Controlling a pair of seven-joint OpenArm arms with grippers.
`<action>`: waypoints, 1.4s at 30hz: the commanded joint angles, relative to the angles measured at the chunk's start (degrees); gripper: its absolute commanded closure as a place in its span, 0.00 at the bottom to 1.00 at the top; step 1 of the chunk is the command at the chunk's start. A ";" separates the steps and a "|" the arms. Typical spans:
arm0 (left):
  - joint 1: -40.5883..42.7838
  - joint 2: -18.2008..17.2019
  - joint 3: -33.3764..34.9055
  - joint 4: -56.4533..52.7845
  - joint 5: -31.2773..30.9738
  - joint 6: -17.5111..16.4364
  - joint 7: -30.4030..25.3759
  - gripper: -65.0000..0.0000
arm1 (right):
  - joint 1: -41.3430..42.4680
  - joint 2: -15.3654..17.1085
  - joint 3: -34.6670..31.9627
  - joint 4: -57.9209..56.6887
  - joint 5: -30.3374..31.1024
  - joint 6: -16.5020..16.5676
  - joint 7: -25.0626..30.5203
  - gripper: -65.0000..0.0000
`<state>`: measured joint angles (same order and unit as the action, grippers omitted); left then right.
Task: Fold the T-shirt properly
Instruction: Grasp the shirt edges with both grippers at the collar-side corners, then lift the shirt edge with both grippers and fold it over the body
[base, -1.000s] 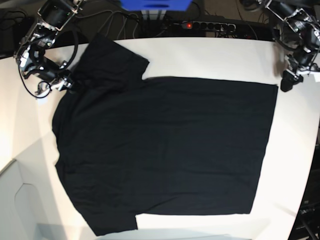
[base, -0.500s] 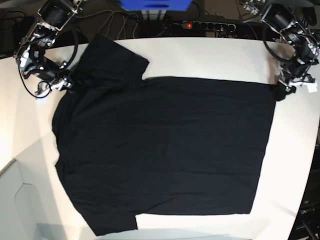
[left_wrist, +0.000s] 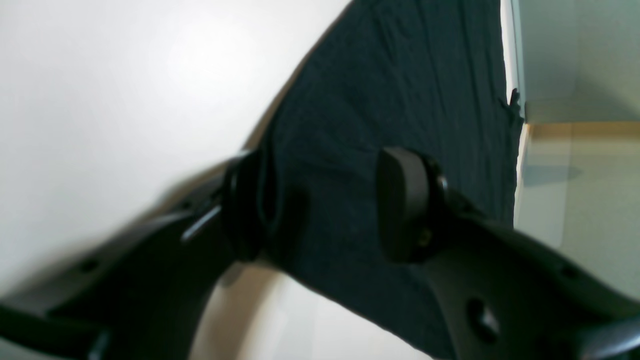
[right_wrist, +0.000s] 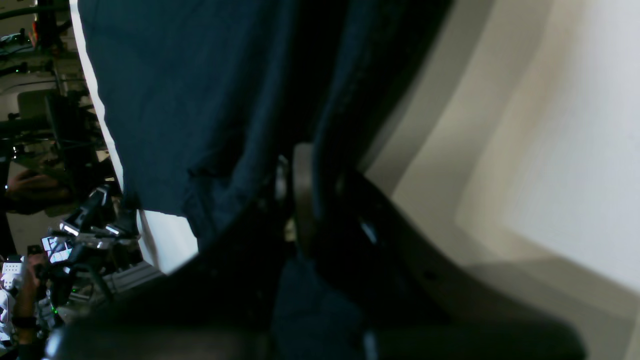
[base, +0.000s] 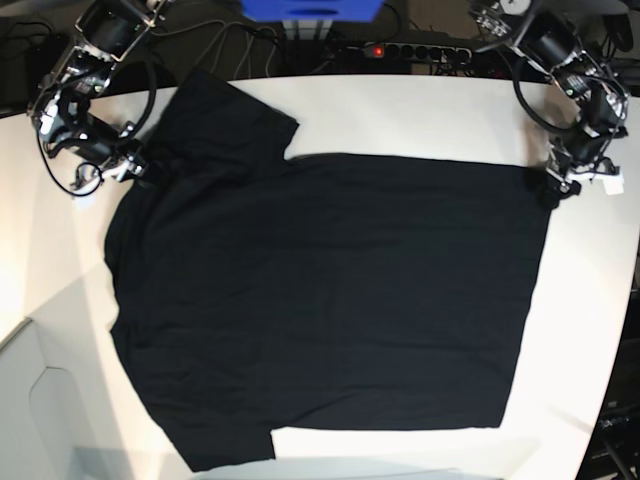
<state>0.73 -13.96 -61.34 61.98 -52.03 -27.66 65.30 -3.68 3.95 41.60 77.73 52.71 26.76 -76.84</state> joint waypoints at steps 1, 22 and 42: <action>-0.25 -0.42 0.81 0.22 2.67 0.45 1.38 0.49 | -0.05 -0.21 -0.15 -0.06 -0.09 0.36 -0.74 1.00; 9.33 -1.12 0.81 17.89 2.40 -0.34 1.30 1.00 | -5.86 1.81 3.10 8.73 0.17 0.36 -1.01 1.00; 21.73 -0.86 0.81 25.28 2.23 -0.43 1.30 1.00 | -15.79 2.08 8.81 16.38 0.17 0.36 -1.01 1.00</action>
<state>22.11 -13.56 -59.99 86.26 -49.43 -28.14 68.25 -19.40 4.89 49.82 93.03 52.58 26.79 -78.89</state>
